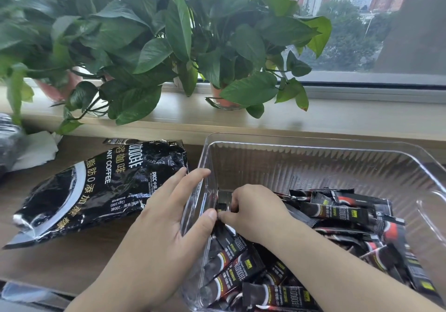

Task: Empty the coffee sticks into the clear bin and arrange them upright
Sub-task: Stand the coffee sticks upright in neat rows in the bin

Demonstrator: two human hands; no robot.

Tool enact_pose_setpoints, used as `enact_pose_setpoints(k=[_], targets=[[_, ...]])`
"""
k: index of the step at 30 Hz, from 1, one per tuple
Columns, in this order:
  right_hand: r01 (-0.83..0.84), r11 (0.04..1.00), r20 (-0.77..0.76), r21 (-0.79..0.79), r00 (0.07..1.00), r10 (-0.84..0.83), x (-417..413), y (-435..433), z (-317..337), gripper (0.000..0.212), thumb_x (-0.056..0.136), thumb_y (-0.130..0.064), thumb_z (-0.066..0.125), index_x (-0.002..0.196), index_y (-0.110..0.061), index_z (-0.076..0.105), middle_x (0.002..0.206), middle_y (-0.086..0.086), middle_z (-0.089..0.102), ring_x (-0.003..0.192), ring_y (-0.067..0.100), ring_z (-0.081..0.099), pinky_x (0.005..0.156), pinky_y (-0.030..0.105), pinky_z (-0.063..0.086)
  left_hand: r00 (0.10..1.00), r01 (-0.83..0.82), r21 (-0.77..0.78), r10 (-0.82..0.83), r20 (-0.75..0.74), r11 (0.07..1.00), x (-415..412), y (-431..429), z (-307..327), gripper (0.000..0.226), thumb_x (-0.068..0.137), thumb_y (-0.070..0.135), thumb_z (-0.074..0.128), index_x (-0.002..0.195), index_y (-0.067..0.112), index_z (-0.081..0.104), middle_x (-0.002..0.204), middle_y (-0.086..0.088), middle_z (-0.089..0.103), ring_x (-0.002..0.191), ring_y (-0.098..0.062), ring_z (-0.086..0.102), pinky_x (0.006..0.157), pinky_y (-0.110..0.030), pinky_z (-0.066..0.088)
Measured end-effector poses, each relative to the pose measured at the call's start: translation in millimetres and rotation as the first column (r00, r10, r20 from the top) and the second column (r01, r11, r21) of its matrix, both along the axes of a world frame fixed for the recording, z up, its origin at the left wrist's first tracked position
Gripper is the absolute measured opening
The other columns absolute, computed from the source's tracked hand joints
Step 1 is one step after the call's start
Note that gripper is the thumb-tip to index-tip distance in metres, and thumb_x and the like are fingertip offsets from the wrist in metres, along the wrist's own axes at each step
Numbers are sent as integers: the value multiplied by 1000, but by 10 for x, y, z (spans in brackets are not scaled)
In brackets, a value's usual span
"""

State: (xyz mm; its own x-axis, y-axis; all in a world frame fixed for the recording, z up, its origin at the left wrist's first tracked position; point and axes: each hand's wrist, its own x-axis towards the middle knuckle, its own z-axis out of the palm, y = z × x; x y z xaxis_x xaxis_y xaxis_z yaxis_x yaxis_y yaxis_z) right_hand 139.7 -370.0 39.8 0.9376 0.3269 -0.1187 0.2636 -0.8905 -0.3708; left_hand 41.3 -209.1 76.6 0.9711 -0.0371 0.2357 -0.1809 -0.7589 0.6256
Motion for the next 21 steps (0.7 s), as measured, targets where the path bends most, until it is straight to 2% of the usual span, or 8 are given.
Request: enact_pose_setpoints(k=[3, 6, 10, 13, 16, 18, 21], targets=[[3, 1000, -11, 22, 1000, -3, -13, 12, -10, 39, 93, -44, 58, 85, -7, 69, 80, 9, 70, 78, 27, 67, 65, 35, 52, 1000, 0, -7, 0, -4, 1000, -2, -7, 5, 65, 74, 74, 32, 138, 67, 24, 152, 36, 21, 140, 19, 10, 110, -17, 19], [-3, 1000, 1, 28, 1000, 3, -35, 57, -21, 38, 94, -42, 56, 81, -8, 65, 78, 6, 64, 78, 26, 64, 64, 32, 48, 1000, -5, -9, 5, -6, 1000, -2, -4, 7, 65, 74, 74, 32, 138, 67, 24, 153, 36, 20, 140, 18, 11, 112, -20, 20], [5, 1000, 50, -14, 999, -5, -71, 117, -24, 41, 92, -47, 62, 66, -20, 46, 94, 1, 47, 81, 25, 60, 66, 31, 44, 1000, -4, -17, 4, -8, 1000, 3, -1, 5, 65, 76, 74, 33, 139, 65, 24, 153, 35, 22, 142, 16, 13, 117, -29, 23], [3, 998, 78, -55, 997, 1, -95, 149, -15, 37, 94, -45, 63, 74, -19, 45, 113, 7, 50, 76, 26, 53, 67, 32, 42, 1000, -2, -36, 2, -12, 999, 6, -4, 5, 64, 76, 74, 34, 139, 64, 26, 153, 34, 24, 142, 14, 16, 118, -32, 25], [14, 999, 56, -53, 998, -11, -92, 188, 23, 29, 93, -39, 66, 83, -17, 49, 117, 8, 50, 76, 26, 50, 68, 33, 43, 1000, 0, -39, -1, -10, 999, 5, -5, 3, 64, 78, 73, 34, 140, 61, 27, 151, 35, 27, 142, 14, 18, 118, -32, 25], [36, 998, 25, -59, 999, -35, -69, 212, 49, 30, 90, -36, 68, 81, -16, 48, 109, 6, 54, 77, 25, 51, 67, 32, 43, 1000, 1, -35, -2, -10, 999, 3, -7, 6, 64, 78, 73, 34, 140, 61, 27, 151, 36, 26, 142, 13, 17, 118, -32, 25], [65, 995, -17, -77, 998, -67, -32, 221, 83, 32, 88, -25, 67, 68, -16, 44, 73, -1, 50, 71, 25, 51, 53, 27, 38, 1000, -7, -23, 7, -24, 1000, -8, -10, 20, 63, 78, 74, 33, 140, 64, 25, 152, 37, 23, 143, 13, 14, 119, -36, 24]])
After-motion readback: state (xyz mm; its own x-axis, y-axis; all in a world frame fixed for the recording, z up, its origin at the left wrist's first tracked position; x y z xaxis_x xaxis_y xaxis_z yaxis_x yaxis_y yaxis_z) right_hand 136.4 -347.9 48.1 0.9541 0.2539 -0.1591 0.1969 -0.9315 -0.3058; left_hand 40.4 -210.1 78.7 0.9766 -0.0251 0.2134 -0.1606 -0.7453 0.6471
